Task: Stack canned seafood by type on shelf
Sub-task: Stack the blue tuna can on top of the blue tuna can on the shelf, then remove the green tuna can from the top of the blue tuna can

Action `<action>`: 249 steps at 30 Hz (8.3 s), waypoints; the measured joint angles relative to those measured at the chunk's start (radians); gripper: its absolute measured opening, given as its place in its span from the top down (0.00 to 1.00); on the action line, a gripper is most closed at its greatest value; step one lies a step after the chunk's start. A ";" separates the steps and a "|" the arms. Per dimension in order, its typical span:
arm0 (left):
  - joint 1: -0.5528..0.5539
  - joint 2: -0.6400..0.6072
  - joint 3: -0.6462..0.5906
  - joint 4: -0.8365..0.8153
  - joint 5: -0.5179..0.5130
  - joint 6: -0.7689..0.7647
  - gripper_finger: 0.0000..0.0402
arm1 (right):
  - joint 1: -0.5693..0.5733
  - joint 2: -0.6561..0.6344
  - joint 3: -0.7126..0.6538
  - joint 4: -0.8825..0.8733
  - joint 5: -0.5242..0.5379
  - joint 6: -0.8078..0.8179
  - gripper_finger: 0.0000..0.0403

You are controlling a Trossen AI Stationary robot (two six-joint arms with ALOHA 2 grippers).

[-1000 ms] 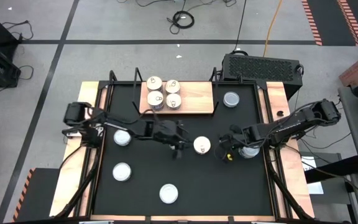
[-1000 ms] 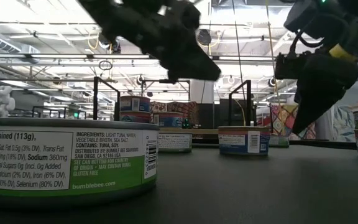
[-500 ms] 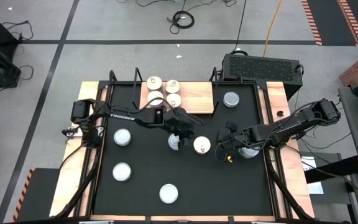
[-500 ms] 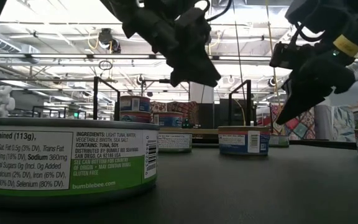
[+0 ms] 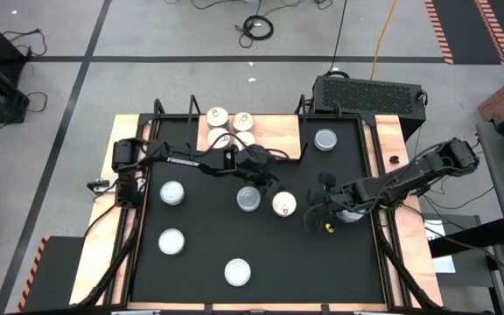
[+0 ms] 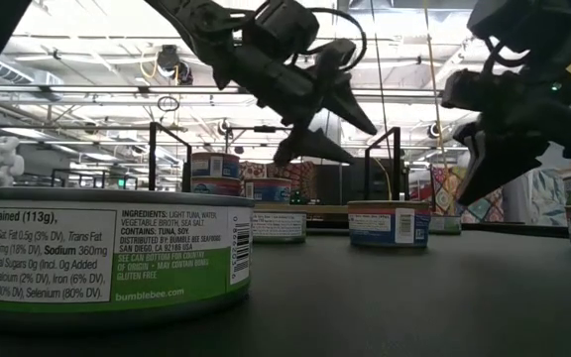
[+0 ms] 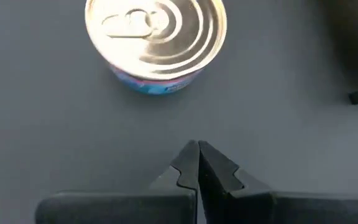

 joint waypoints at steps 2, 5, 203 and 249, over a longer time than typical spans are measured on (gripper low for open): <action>-0.003 0.002 0.001 -0.006 -0.031 0.000 0.39 | 0.019 0.000 0.000 0.001 0.016 0.001 1.00; -0.006 0.004 0.001 -0.045 -0.054 -0.002 0.39 | 0.038 0.000 0.000 0.008 0.024 -0.004 1.00; 0.770 -0.071 0.077 -0.343 0.264 0.305 1.00 | 0.089 0.000 0.000 0.071 0.026 0.000 1.00; 0.336 -0.371 0.078 -0.299 -0.088 0.572 0.80 | 0.089 0.000 0.000 0.072 0.021 0.026 1.00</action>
